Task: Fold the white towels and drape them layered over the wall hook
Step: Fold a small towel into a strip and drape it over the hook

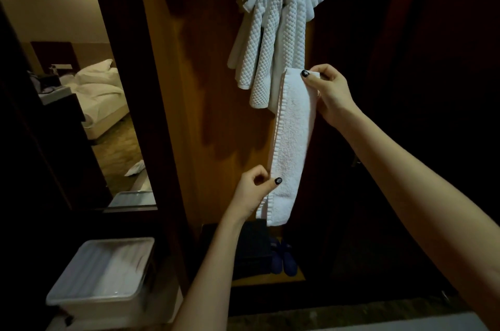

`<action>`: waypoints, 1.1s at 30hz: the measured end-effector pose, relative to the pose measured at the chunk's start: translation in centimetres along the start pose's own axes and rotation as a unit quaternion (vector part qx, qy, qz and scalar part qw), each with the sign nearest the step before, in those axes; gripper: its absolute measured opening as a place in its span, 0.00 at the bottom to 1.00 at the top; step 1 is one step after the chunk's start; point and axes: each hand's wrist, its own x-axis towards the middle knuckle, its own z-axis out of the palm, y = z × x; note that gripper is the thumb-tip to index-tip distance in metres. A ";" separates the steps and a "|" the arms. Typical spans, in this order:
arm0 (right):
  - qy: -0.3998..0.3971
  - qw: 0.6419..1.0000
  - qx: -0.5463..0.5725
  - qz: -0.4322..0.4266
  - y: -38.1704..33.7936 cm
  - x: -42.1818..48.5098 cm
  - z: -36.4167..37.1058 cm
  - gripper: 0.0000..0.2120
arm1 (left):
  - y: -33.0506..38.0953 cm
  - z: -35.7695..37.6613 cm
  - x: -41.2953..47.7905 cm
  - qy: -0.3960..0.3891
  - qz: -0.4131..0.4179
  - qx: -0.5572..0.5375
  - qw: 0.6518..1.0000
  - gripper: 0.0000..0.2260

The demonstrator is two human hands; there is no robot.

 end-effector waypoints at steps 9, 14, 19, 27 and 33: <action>0.068 0.996 -0.034 -0.040 1.1 0.3 -0.7 0.08 | -2.8 0.1 -0.2 0.106 0.015 0.102 0.989 0.07; 0.111 0.993 -0.018 -0.044 2.1 0.4 -0.4 0.09 | -3.6 1.1 -0.6 0.182 0.031 0.136 0.973 0.09; 0.144 0.988 -0.005 -0.056 1.6 1.0 0.1 0.08 | -4.1 1.6 -1.1 0.260 0.039 0.098 0.960 0.19; 0.145 0.987 0.028 -0.065 0.8 1.8 1.4 0.09 | -5.3 1.7 -0.9 0.228 0.038 0.123 0.965 0.24; 0.161 0.985 0.033 -0.055 0.4 2.4 1.1 0.08 | -6.3 1.3 -1.0 0.223 0.023 0.100 0.969 0.20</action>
